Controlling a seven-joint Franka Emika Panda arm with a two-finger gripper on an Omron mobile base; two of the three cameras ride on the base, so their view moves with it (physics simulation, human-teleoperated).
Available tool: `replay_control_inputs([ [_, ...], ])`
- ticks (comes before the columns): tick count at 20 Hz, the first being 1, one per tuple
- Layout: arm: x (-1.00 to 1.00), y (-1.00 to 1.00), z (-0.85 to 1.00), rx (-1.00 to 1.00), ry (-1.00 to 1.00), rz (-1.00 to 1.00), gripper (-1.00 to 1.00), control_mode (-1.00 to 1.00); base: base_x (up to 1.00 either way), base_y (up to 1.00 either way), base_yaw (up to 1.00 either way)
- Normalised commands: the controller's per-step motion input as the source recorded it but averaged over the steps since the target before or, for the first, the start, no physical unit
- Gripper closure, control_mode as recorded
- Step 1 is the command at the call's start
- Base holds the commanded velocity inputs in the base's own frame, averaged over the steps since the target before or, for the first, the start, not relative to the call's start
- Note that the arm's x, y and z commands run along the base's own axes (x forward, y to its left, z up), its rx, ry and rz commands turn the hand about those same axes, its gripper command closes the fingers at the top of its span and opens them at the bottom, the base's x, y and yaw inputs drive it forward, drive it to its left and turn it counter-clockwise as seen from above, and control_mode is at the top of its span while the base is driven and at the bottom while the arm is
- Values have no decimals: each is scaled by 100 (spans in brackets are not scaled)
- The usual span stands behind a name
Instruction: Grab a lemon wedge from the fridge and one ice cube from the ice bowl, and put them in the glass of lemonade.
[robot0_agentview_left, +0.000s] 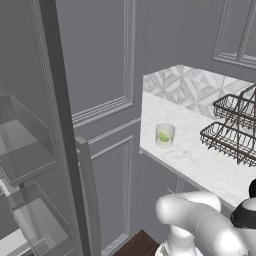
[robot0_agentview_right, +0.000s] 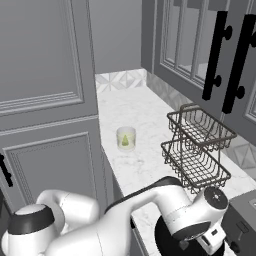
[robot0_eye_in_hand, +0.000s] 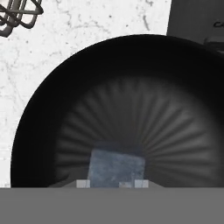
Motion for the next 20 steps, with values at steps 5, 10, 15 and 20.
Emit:
replay_control_inputs([
  [5, 6, 0, 51, 8, -7, 0, 100, -100, 0, 0, 0],
  [10, 3, -1, 52, 8, -8, 0, 100, -100, 0, 0, 0],
  [15, 9, 3, 53, 4, -6, 0, 100, -100, 0, 0, 0],
  [20, 14, 48, 40, 0, -5, 0, 100, -100, 0, 0, 0],
])
